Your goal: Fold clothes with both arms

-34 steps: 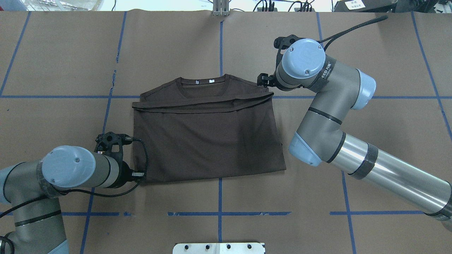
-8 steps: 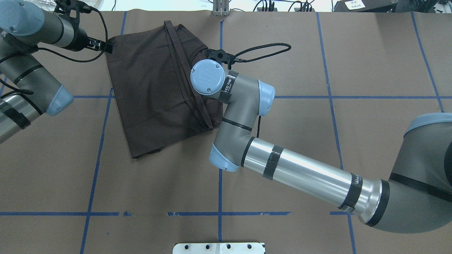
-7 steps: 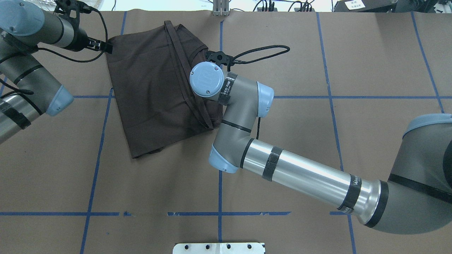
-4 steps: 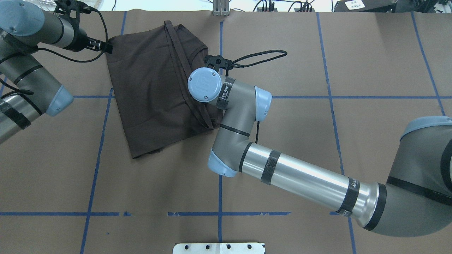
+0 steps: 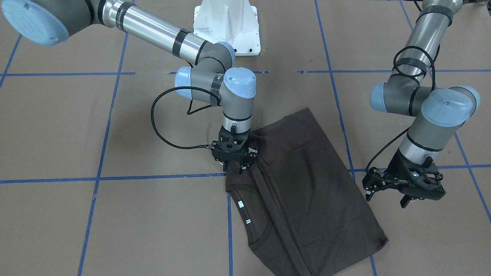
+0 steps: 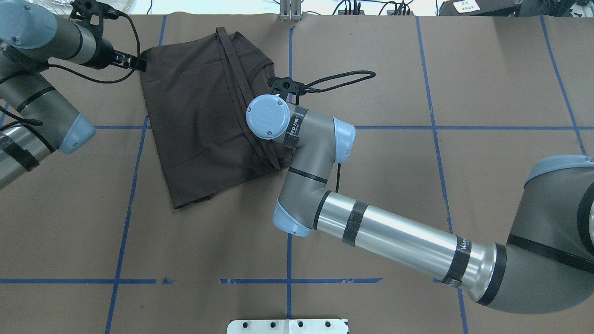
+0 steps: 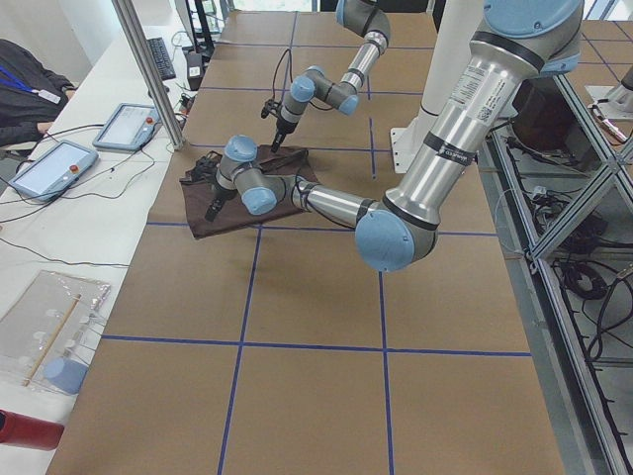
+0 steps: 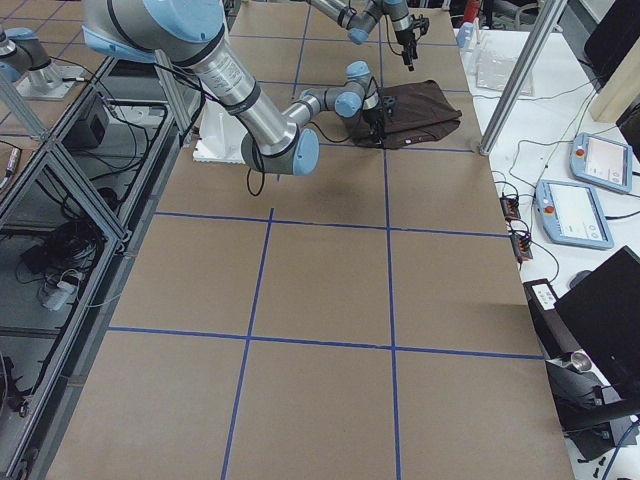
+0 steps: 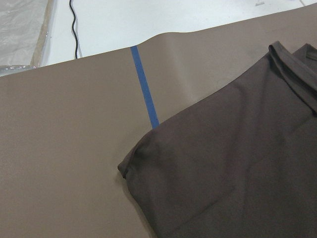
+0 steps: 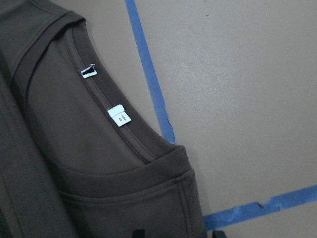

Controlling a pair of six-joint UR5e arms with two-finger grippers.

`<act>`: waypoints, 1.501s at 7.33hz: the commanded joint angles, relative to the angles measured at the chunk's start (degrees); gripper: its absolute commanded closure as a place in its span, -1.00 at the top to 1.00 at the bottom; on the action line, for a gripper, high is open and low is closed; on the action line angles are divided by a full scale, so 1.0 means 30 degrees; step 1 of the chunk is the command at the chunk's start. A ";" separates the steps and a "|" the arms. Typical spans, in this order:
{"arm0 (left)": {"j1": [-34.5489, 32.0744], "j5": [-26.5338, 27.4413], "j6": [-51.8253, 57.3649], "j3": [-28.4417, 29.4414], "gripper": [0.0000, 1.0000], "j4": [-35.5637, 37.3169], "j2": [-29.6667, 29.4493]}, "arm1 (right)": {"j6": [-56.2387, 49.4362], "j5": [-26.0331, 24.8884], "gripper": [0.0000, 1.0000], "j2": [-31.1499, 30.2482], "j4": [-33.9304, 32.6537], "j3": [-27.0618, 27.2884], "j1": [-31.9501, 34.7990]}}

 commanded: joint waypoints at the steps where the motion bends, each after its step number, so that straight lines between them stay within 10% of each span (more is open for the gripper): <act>1: 0.0021 0.0000 0.0000 0.0019 1.00 -0.0021 0.0026 | 0.0000 -0.0030 0.11 -0.0003 0.0000 -0.0053 -0.0031; 4: 0.0021 0.0029 0.0000 0.0019 1.00 -0.0022 0.0055 | -0.0029 -0.0030 -1.00 0.0026 -0.0029 -0.0024 -0.0002; 8: -0.0008 0.0000 0.0000 -0.0010 1.00 -0.0022 0.0055 | -0.0147 0.0145 -1.00 -0.0322 -0.0291 0.1256 -0.0002; 11: 0.0021 0.0000 -0.0029 -0.0010 1.00 -0.0022 0.0055 | -0.0147 0.0001 -1.00 -0.5897 -0.2217 0.8995 -0.0757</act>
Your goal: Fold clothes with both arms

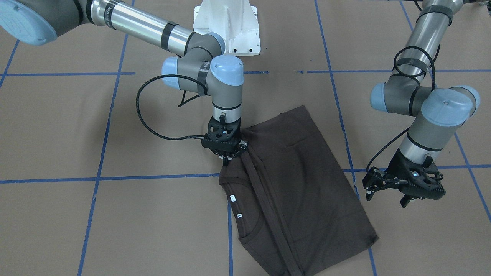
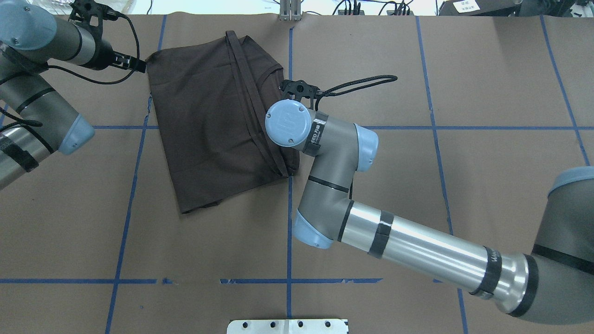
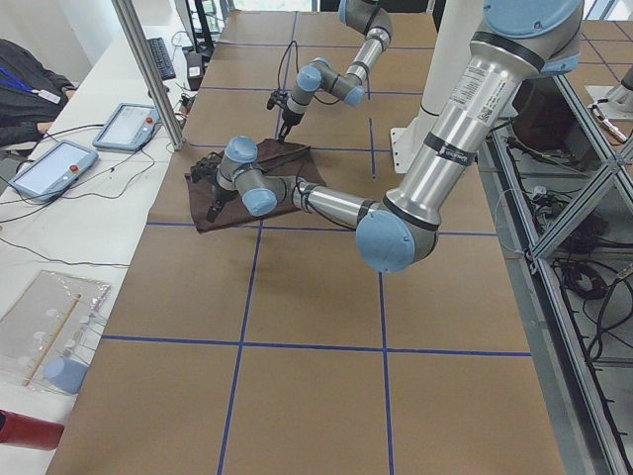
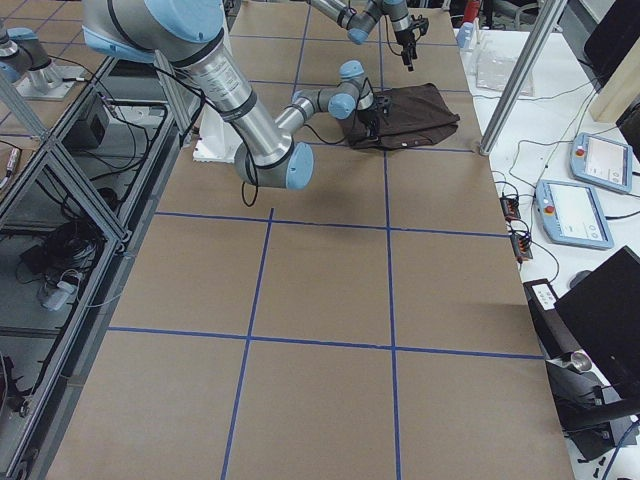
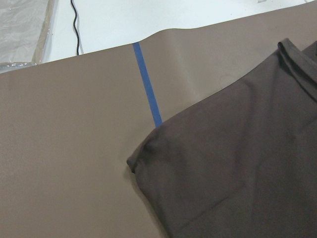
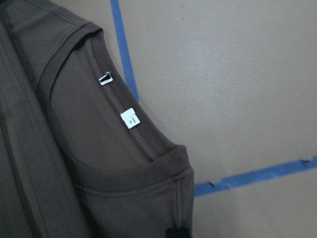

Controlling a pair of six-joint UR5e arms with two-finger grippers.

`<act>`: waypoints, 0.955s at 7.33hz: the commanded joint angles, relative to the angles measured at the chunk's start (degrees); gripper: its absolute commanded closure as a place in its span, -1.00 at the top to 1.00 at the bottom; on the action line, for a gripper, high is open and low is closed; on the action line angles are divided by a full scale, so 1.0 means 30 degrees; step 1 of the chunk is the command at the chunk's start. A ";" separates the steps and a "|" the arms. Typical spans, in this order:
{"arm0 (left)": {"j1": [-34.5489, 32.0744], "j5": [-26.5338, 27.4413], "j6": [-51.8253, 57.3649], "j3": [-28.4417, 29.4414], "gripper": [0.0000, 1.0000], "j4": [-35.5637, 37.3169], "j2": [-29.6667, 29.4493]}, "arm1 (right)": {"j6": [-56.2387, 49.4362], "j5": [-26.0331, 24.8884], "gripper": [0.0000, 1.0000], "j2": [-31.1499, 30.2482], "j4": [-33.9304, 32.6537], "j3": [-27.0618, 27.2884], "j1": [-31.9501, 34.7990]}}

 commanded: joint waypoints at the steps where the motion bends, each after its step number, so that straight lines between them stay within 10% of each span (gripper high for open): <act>1: 0.0006 0.0000 -0.0033 -0.0001 1.00 0.0000 0.0000 | 0.0152 -0.0882 -1.00 -0.5019 -0.1760 0.7111 -0.1608; 3: 0.0006 0.0000 -0.0120 -0.0001 1.00 0.0000 0.0000 | 0.0270 -0.2525 -1.00 -0.9650 -0.3198 1.2630 -0.3981; 6: -0.0023 -0.0029 -0.0121 -0.0059 1.00 0.0000 0.0029 | 0.1325 -0.4110 -1.00 -1.1780 -0.3203 1.3649 -0.6069; 7: -0.0023 -0.0029 -0.0150 -0.0059 1.00 0.0000 0.0029 | 0.1325 -0.4345 0.98 -1.1840 -0.3203 1.3562 -0.6333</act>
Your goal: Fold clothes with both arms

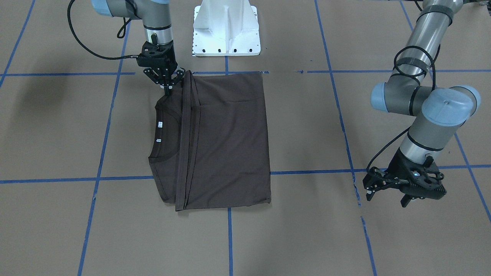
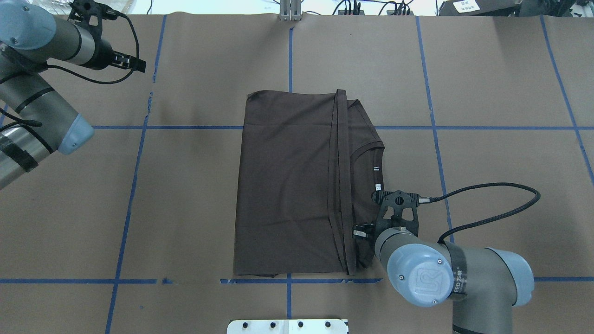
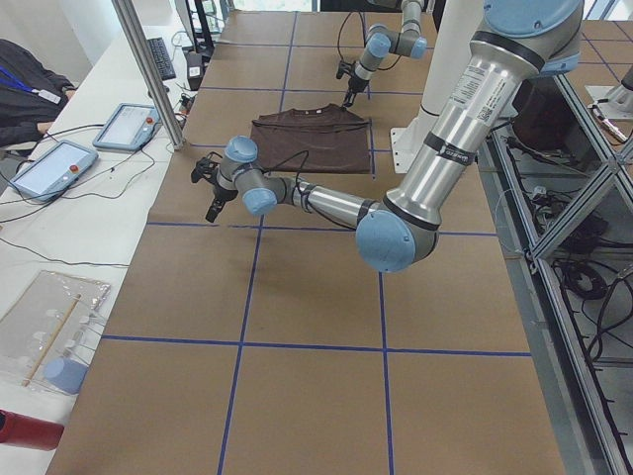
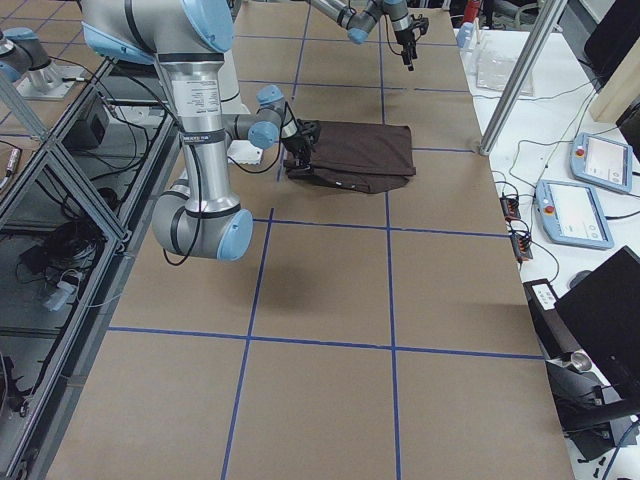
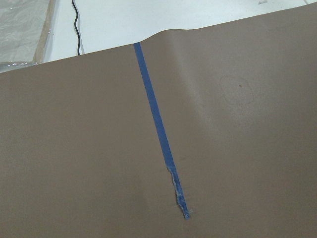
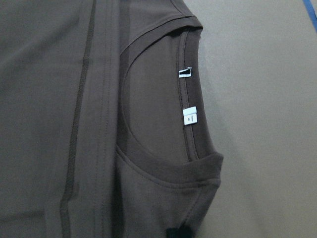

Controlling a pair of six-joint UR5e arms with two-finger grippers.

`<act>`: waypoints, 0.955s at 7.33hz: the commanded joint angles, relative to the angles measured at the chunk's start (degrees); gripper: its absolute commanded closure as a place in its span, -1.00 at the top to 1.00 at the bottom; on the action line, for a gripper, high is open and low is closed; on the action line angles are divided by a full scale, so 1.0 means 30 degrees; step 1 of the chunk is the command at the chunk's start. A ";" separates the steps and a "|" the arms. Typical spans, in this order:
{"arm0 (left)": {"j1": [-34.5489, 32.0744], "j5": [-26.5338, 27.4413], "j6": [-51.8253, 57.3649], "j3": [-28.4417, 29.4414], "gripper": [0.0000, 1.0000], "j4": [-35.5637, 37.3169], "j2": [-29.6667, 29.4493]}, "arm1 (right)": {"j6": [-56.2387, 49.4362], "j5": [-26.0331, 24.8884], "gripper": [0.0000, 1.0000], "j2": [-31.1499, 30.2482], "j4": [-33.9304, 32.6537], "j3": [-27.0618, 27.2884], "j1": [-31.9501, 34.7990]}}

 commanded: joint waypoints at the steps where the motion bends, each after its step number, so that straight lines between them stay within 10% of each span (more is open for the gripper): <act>1: -0.0002 -0.0010 -0.0021 -0.0099 1.00 0.0000 0.0004 | -0.0240 -0.0228 1.00 0.0034 -0.0041 0.0167 -0.0428; 6: 0.0027 -0.0010 -0.0050 -0.0100 1.00 0.0000 0.0004 | -0.4955 -0.1941 0.98 0.1355 -0.0539 -0.0181 -0.2703; 7: 0.0027 -0.0010 -0.0050 -0.0100 1.00 0.0000 0.0004 | -0.5134 -0.2303 0.67 0.1326 -0.0946 -0.0183 -0.3322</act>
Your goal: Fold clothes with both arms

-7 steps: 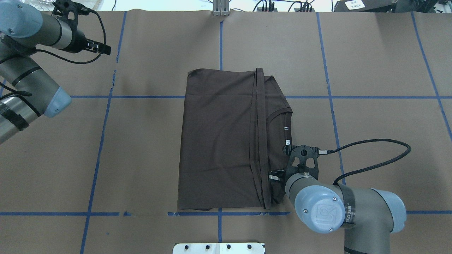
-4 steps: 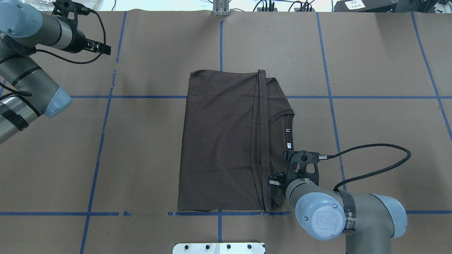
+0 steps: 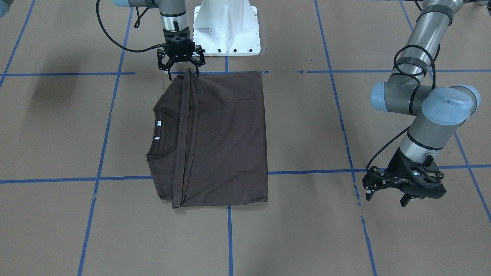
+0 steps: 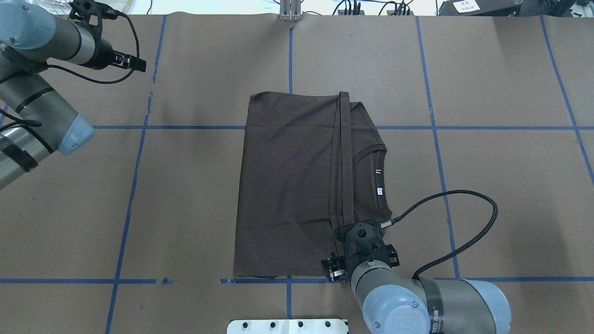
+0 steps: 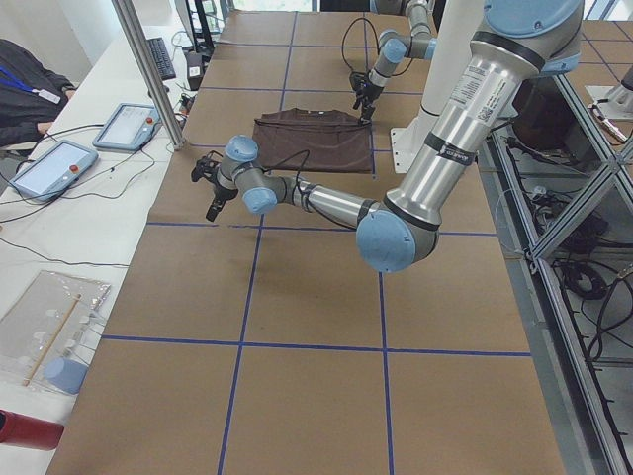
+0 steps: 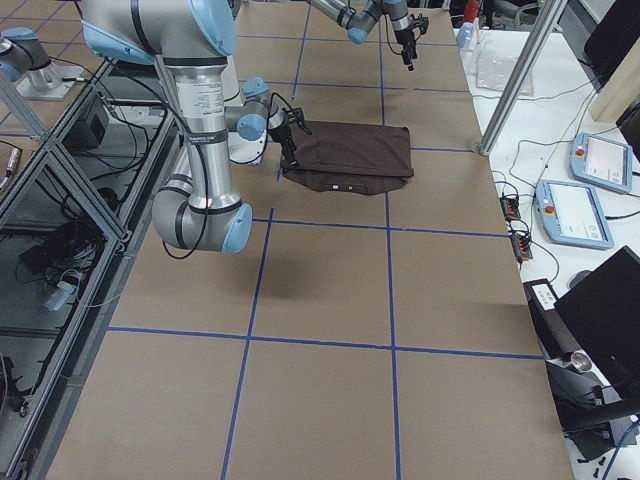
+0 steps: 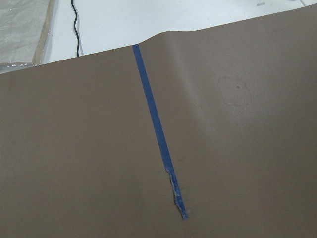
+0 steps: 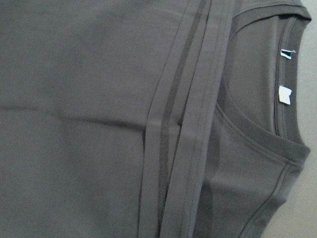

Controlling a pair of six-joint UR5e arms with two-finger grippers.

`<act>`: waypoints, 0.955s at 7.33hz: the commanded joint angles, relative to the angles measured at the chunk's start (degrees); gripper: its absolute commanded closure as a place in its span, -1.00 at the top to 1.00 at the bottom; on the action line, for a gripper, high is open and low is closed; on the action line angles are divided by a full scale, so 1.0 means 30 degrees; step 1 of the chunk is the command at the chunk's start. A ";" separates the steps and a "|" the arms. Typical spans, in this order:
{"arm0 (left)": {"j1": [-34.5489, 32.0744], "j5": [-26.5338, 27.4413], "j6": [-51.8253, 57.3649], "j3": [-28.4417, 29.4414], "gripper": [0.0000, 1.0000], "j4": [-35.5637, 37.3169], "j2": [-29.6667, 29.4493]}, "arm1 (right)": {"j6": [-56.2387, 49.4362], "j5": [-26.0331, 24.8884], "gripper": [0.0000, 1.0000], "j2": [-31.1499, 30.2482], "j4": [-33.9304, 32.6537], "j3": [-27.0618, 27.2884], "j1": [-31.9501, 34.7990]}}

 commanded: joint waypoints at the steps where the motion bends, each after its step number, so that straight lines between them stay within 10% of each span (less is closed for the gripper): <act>1: 0.0014 0.0000 -0.0004 0.0002 1.00 0.0000 -0.0002 | -0.0486 -0.0995 0.28 -0.0019 -0.1014 -0.0010 -0.1077; 7: -0.0016 0.0000 -0.0004 0.0031 1.00 0.0000 0.0027 | -0.1307 -0.1377 -0.72 0.0010 -0.1460 0.0137 -0.1664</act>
